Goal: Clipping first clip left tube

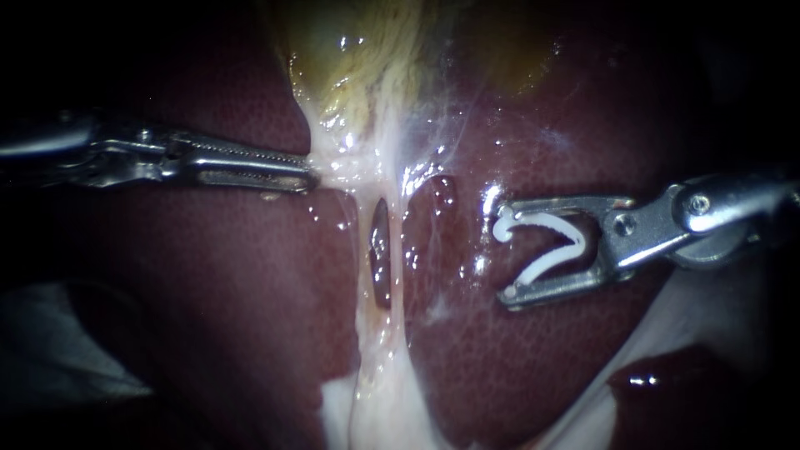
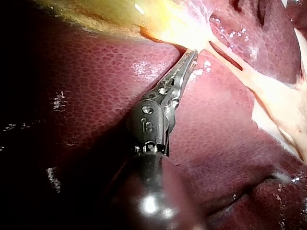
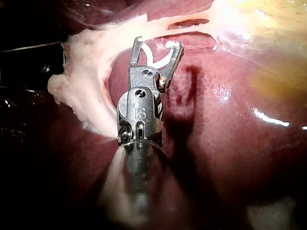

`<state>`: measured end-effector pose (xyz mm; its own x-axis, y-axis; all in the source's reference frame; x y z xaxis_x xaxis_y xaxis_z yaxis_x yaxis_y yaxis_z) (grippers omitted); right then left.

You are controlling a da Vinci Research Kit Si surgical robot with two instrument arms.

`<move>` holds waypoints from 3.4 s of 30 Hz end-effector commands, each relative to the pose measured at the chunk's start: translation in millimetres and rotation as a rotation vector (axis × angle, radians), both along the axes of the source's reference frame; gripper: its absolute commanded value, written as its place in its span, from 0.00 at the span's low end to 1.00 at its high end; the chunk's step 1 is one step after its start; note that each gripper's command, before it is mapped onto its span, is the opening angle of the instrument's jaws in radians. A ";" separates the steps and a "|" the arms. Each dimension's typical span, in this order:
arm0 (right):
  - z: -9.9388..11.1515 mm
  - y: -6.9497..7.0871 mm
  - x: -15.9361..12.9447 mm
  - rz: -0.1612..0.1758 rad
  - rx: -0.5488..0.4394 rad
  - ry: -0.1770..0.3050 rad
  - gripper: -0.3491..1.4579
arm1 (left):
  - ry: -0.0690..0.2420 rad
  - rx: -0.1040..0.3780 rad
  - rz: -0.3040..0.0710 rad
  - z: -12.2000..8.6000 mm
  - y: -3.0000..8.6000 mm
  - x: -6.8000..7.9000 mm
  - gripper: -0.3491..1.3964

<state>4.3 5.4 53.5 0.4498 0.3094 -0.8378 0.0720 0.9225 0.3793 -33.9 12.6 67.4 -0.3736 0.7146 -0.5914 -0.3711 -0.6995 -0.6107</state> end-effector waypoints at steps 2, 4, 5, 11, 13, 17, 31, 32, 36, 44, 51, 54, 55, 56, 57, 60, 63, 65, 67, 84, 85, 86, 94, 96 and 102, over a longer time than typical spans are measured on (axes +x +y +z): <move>0.0 0.0 0.0 0.000 0.000 0.000 0.47 | 0.000 0.000 0.000 -0.1 0.0 0.0 0.00; 0.0 0.0 0.0 0.000 0.000 0.000 0.47 | -0.001 0.001 0.000 -0.2 0.0 0.0 0.00; 0.0 0.0 0.0 0.000 0.000 0.000 0.47 | -0.001 0.001 0.000 -0.3 0.0 0.1 0.00; 0.0 0.0 0.0 0.000 0.000 0.000 0.47 | -0.016 0.009 -0.002 -2.4 0.6 1.1 0.00; 0.0 0.0 0.0 0.000 0.000 0.000 0.47 | -0.024 0.015 -0.009 -3.3 0.7 1.7 0.00; 0.0 0.0 0.0 0.000 0.000 0.000 0.47 | -0.028 -0.007 -0.015 -5.3 1.5 3.0 0.00; 0.1 0.0 0.0 -0.002 0.001 0.002 0.47 | -0.041 -0.044 -0.041 -9.7 2.8 5.7 0.00; 0.0 0.0 0.0 -0.002 0.001 0.002 0.47 | -0.040 -0.044 -0.041 -9.8 2.7 5.7 0.00; 0.0 -0.1 0.1 -0.009 0.004 0.008 0.47 | -0.041 -0.045 -0.045 -9.8 2.6 5.5 0.00; -0.1 -1.0 2.5 -0.006 0.066 0.018 0.47 | -0.038 -0.047 -0.049 -9.5 2.3 4.5 0.00; 0.0 -1.7 5.5 0.018 0.157 0.016 0.47 | -0.037 -0.047 -0.050 -9.5 2.4 4.2 0.00; 0.3 -1.9 6.6 0.026 0.185 0.014 0.47 | -0.037 -0.047 -0.051 -9.5 2.4 4.1 0.00; 0.5 -2.1 7.1 0.025 0.191 0.016 0.47 | -0.037 -0.047 -0.051 -9.5 2.4 4.1 0.00; 0.7 -2.2 7.5 0.028 0.194 0.014 0.47 | -0.037 -0.047 -0.051 -9.5 2.4 4.0 0.00; 1.0 -2.3 7.8 0.029 0.206 0.015 0.47 | -0.037 -0.047 -0.051 -9.5 2.4 4.0 0.00; 2.0 -2.8 9.2 0.024 0.218 0.009 0.47 | -0.036 -0.047 -0.051 -9.5 2.4 4.0 0.00; 3.2 -3.3 10.4 0.017 0.237 0.000 0.47 | -0.036 -0.047 -0.052 -9.5 2.4 3.9 0.00; 4.1 -3.7 11.1 0.013 0.244 -0.001 0.47 | -0.036 -0.047 -0.052 -9.5 2.4 3.9 0.00; 5.1 -4.0 11.7 0.013 0.244 -0.001 0.47 | -0.036 -0.047 -0.052 -9.5 2.4 3.9 0.00; 10.6 -5.0 13.3 -0.021 0.312 0.006 0.47 | -0.036 -0.047 -0.052 -9.5 2.4 3.9 0.00; 10.8 -5.0 13.4 -0.022 0.312 0.006 0.47 | -0.036 -0.047 -0.052 -9.5 2.4 3.9 0.00; 10.9 -5.0 13.4 -0.023 0.311 0.007 0.47 | -0.036 -0.047 -0.052 -9.5 2.4 3.9 0.00; 12.6 -4.9 13.6 -0.030 0.324 0.008 0.47 | -0.038 -0.047 -0.050 -9.5 2.4 3.9 0.00; 13.0 -4.8 13.5 -0.035 0.325 0.011 0.47 | -0.038 -0.047 -0.050 -9.5 2.4 3.9 0.00; 14.1 -4.5 13.5 -0.045 0.322 0.015 0.47 | -0.038 -0.047 -0.050 -9.4 2.4 3.9 0.00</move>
